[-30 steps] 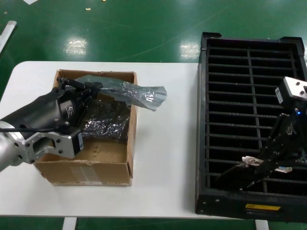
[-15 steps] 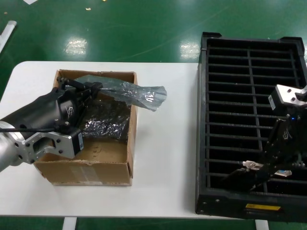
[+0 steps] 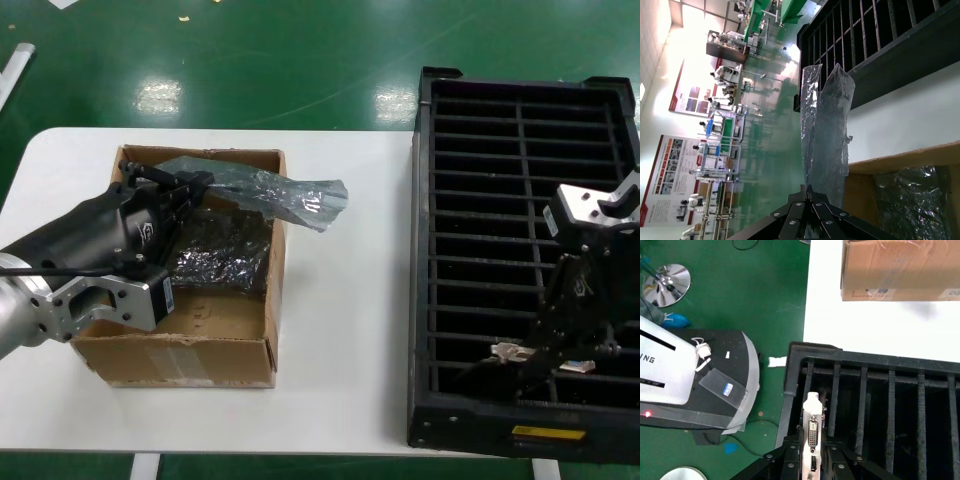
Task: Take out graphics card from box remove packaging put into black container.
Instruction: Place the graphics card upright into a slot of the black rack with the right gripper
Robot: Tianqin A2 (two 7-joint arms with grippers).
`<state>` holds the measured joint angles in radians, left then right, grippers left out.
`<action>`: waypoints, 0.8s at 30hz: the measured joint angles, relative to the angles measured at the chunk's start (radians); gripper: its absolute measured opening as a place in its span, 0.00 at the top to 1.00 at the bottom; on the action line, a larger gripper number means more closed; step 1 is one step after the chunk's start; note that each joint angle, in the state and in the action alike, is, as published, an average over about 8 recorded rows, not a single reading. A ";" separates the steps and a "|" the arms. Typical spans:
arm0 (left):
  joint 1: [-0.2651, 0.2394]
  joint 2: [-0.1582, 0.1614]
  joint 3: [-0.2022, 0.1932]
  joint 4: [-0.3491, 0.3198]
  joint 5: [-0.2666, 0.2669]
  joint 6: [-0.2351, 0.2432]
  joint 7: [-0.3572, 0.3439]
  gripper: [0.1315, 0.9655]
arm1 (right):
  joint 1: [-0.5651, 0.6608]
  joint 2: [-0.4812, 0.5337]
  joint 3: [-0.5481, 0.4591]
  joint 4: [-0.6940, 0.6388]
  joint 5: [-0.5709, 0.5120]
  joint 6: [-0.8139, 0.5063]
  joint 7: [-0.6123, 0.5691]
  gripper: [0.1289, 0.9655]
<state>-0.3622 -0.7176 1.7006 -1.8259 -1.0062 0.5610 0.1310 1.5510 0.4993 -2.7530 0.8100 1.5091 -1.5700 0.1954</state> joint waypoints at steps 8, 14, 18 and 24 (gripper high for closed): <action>0.000 0.000 0.000 0.000 0.000 0.000 0.000 0.99 | 0.001 -0.011 0.000 -0.026 0.009 0.000 -0.021 0.90; 0.000 0.000 0.000 0.000 0.000 0.000 0.000 0.99 | 0.004 -0.002 0.000 -0.023 0.024 0.000 -0.024 0.85; 0.000 0.000 0.000 0.000 0.000 0.000 0.000 0.99 | 0.007 0.014 0.000 -0.005 0.041 0.000 -0.017 0.77; 0.000 0.000 0.000 0.000 0.000 0.000 0.000 0.99 | -0.002 0.060 0.021 0.046 0.093 0.005 0.009 0.66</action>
<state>-0.3622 -0.7176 1.7006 -1.8259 -1.0062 0.5610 0.1310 1.5490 0.5592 -2.7322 0.8563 1.6024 -1.5650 0.2048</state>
